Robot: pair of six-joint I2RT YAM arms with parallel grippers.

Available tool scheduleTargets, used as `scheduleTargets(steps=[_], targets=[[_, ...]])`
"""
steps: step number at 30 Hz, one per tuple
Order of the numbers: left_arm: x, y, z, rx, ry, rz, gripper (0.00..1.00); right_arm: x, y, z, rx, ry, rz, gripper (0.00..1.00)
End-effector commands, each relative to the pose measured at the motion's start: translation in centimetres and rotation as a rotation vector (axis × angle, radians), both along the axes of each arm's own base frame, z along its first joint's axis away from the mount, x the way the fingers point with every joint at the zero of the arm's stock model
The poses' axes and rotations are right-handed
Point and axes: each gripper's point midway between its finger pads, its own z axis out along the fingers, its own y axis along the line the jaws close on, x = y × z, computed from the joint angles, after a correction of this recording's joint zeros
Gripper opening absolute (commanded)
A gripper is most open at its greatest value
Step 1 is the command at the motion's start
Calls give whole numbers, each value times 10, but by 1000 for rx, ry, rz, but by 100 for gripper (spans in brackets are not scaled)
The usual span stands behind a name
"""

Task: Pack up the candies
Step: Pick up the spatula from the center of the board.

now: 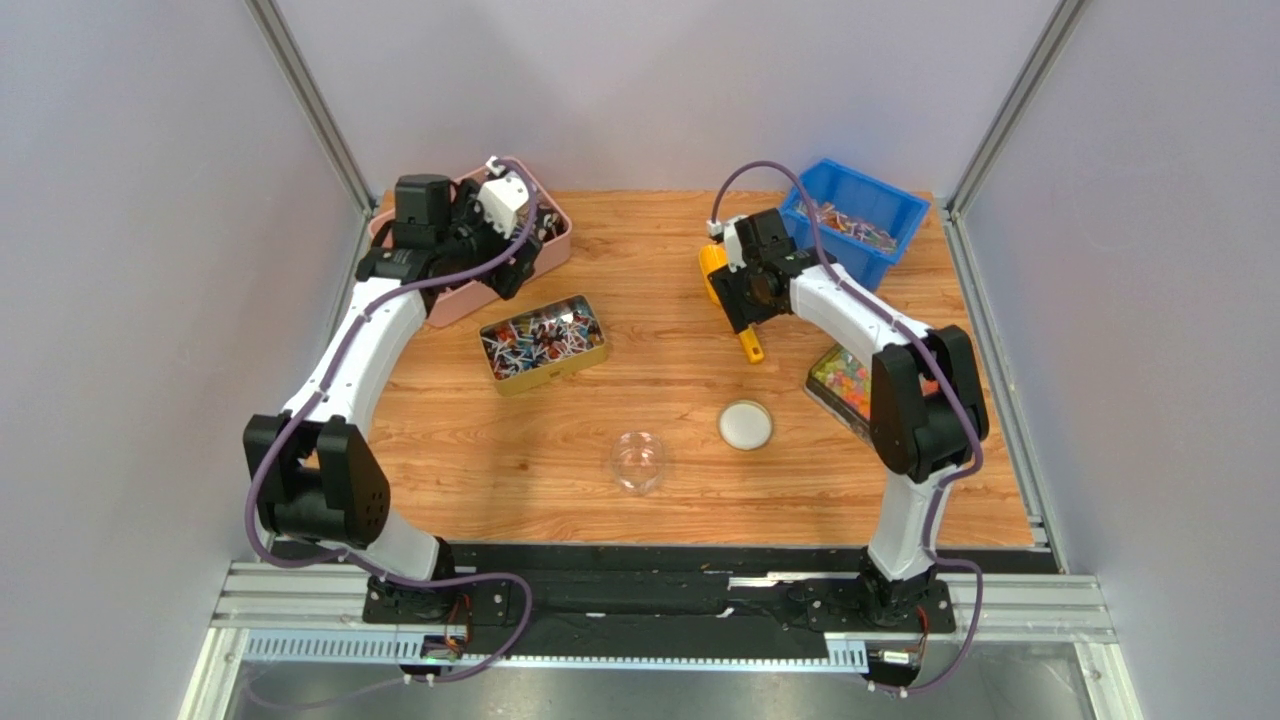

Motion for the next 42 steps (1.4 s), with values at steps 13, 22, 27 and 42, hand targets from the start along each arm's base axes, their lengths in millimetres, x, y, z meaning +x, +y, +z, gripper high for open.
scheduleTargets(steps=[13, 22, 27, 42], targets=[[-52, 12, -24, -165, 106, 64, 99, 43, 17, -35, 29, -51, -43, 53], [-51, 7, -25, -209, 136, 62, 99, 41, 21, -53, 19, -12, -23, 51], [-53, 4, -20, -221, 150, 48, 99, 42, 21, -58, -16, 5, -22, 49], [-76, -13, 15, -292, 213, -31, 99, 20, 6, 23, -135, -101, 101, 0]])
